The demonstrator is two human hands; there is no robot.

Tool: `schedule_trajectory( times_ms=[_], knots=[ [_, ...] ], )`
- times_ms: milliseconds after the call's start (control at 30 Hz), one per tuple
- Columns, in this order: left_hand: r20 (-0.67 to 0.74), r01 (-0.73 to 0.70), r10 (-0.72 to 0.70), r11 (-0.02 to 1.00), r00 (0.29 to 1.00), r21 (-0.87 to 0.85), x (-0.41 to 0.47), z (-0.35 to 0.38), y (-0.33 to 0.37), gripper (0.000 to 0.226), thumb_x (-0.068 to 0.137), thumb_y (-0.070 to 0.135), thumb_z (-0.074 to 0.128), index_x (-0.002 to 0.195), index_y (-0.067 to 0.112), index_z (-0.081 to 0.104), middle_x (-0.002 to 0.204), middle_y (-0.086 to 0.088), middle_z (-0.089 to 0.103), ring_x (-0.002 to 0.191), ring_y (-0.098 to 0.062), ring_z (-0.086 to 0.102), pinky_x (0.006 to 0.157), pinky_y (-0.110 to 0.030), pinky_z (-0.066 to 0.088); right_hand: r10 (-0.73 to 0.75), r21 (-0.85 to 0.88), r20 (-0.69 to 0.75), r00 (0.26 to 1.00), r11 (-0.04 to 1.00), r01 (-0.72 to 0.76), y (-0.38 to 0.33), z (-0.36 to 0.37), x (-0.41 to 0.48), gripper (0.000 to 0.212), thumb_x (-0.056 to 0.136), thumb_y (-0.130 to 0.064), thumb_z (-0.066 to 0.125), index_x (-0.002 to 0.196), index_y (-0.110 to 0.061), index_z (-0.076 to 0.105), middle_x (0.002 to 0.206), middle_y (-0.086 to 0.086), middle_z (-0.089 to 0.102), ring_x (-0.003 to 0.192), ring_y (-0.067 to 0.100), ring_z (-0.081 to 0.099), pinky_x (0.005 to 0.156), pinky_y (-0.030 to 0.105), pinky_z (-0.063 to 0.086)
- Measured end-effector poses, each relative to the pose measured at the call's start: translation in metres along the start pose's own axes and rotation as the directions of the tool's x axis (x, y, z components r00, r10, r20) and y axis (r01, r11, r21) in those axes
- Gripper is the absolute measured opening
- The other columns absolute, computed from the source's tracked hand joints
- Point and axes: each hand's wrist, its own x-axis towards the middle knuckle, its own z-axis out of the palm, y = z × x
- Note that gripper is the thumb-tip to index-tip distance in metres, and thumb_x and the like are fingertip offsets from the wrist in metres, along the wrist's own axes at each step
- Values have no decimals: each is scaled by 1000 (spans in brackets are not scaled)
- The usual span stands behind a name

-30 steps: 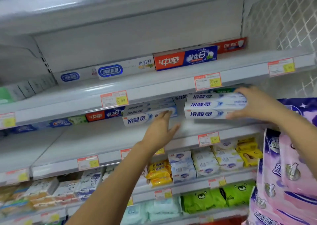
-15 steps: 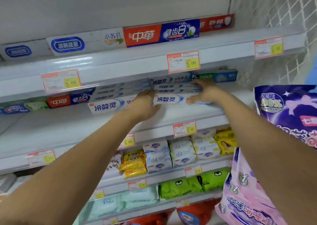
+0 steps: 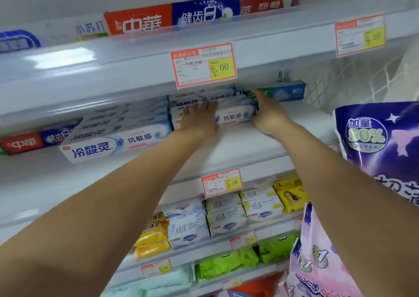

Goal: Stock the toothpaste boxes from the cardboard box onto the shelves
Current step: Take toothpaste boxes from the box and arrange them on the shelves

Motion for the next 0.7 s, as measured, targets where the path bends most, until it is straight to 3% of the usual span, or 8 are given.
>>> schedule_trajectory(
  times_ms=[100, 167, 367, 500, 700],
  knots=[
    [-24, 88, -87, 994, 996, 58, 9, 8, 4, 58, 98, 28, 44, 149, 17, 18, 157, -6, 18, 141, -35, 20, 115, -48, 17, 53, -155, -97, 994, 986, -67, 3, 1, 18, 42, 91, -6, 52, 132, -6, 45, 133, 17, 50, 117, 33, 51, 83, 30, 40],
    [-40, 119, -117, 990, 992, 69, 13, 11, 5, 57, 98, 22, 43, 148, 17, 18, 157, -7, 19, 141, -36, 20, 114, -49, 16, 51, -213, -111, 993, 974, -74, 6, 4, 32, 49, 88, -6, 59, 134, -5, 42, 136, 19, 44, 122, 36, 46, 92, 36, 42],
    [-77, 129, -123, 988, 989, 89, 17, 16, 5, 59, 95, 15, 47, 147, 16, 19, 154, -8, 22, 139, -36, 23, 113, -52, 17, 44, -277, 53, 998, 960, -28, 14, 9, 58, 78, 90, -2, 53, 151, -28, 14, 158, 15, 6, 139, 42, 25, 109, 46, 32],
    [-73, 110, -103, 990, 992, 93, 16, 16, 3, 62, 96, 13, 46, 149, 15, 14, 157, -7, 17, 141, -35, 18, 114, -52, 15, 20, -320, 103, 994, 947, 14, 18, 6, 66, 65, 92, -14, 53, 149, -26, 24, 154, 15, 19, 131, 40, 38, 105, 43, 34],
    [-42, 109, -106, 991, 994, 80, 16, 10, 0, 59, 94, 4, 40, 148, 11, 17, 154, -9, 21, 141, -34, 19, 115, -59, 10, 121, -355, 23, 992, 929, -105, 19, 3, 69, 55, 91, -22, 52, 141, -22, 31, 144, 12, 26, 122, 47, 38, 98, 46, 35]
  ],
)
